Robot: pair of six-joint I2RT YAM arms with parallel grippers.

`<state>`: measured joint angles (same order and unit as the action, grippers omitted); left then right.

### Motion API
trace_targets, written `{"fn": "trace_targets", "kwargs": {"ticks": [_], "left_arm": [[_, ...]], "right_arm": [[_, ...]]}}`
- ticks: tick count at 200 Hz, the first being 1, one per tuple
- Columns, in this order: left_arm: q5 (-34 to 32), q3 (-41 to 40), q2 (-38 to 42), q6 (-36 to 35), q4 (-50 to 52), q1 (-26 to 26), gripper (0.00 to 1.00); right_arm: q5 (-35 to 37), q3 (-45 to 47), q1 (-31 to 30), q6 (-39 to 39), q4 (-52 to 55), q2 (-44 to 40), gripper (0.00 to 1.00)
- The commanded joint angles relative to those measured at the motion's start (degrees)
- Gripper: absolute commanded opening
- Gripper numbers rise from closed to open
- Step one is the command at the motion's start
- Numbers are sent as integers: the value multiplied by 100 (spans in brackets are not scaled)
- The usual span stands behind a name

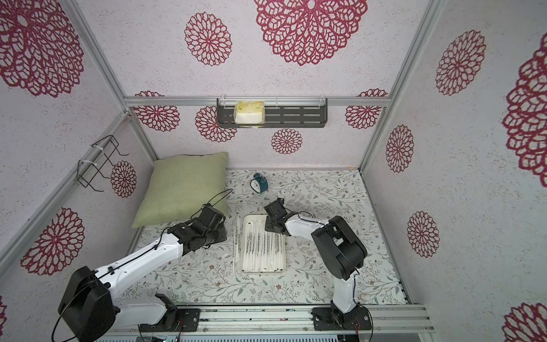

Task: Put the straws into the storage box
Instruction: Place the straw in the storage box, then pick up the straw from the center of the board.

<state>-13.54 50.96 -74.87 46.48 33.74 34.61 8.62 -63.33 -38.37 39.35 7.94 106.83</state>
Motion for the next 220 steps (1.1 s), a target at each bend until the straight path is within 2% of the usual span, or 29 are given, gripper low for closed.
{"fn": "trace_targets", "kwargs": {"ticks": [1,47,60,91,125,158,220], "left_arm": [[-42,-40,216,-52,-58,-77,37],[-35,-55,295,-131,36,-168,37],[63,-148,332,-146,-59,-182,40],[553,-189,-212,22,-364,-32,44],[630,149,-1224,89,-547,304,41],[599,566,-1907,12,-362,334,37],[334,549,-2266,72,-166,336,27]], "right_arm": [[-81,-29,-25,-111,219,-196,8],[-248,-572,68,-319,632,-916,12],[-265,-669,146,-369,750,-1099,13],[-320,-199,293,-286,651,-1591,17],[-288,679,303,117,207,-2300,17],[-240,934,313,122,267,-2515,18],[-378,1024,311,147,80,-2465,18]]}}
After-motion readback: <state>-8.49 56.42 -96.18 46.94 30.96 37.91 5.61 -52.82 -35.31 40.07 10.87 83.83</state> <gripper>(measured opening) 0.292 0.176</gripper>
